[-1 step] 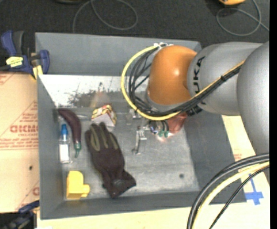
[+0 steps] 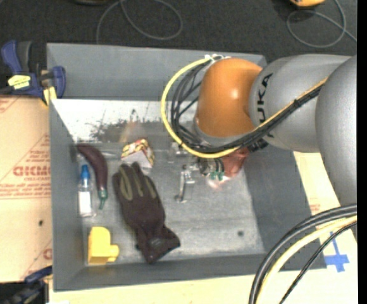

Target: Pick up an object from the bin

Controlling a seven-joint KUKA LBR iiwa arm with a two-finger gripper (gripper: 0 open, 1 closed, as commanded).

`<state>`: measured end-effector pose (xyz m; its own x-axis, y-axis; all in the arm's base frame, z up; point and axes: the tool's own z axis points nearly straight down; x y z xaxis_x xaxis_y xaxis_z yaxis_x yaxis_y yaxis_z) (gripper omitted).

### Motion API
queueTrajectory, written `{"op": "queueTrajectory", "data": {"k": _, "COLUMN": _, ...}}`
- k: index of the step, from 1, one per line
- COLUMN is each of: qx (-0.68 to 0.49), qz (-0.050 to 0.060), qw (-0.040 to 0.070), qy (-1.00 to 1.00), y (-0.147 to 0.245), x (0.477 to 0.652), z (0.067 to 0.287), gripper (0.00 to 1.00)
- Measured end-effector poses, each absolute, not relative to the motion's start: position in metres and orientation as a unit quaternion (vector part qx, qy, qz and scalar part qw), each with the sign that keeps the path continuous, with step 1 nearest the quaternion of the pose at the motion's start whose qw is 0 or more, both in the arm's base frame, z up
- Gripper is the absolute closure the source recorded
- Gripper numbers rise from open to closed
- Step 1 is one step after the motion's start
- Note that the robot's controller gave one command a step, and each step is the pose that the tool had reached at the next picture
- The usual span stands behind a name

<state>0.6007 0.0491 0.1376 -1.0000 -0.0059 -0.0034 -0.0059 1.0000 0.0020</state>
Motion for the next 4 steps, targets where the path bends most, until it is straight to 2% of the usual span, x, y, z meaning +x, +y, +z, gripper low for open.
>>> {"op": "queueTrajectory", "data": {"k": 1, "qx": -0.079, "qz": -0.001, "qw": 0.004, "qy": 0.997, "y": 0.067, "x": 0.602, "z": 0.119, "gripper": 0.0}}
{"op": "queueTrajectory", "data": {"k": 2, "qx": -0.179, "qz": 0.001, "qw": 0.0, "qy": 0.984, "y": 0.095, "x": 0.61, "z": 0.102, "gripper": 0.0}}
{"op": "queueTrajectory", "data": {"k": 3, "qx": -0.092, "qz": 0.0, "qw": 0.003, "qy": 0.996, "y": 0.109, "x": 0.601, "z": 0.107, "gripper": 0.0}}
{"op": "queueTrajectory", "data": {"k": 4, "qx": -0.213, "qz": 0.0, "qw": 0.003, "qy": 0.977, "y": 0.131, "x": 0.592, "z": 0.094, "gripper": 0.0}}
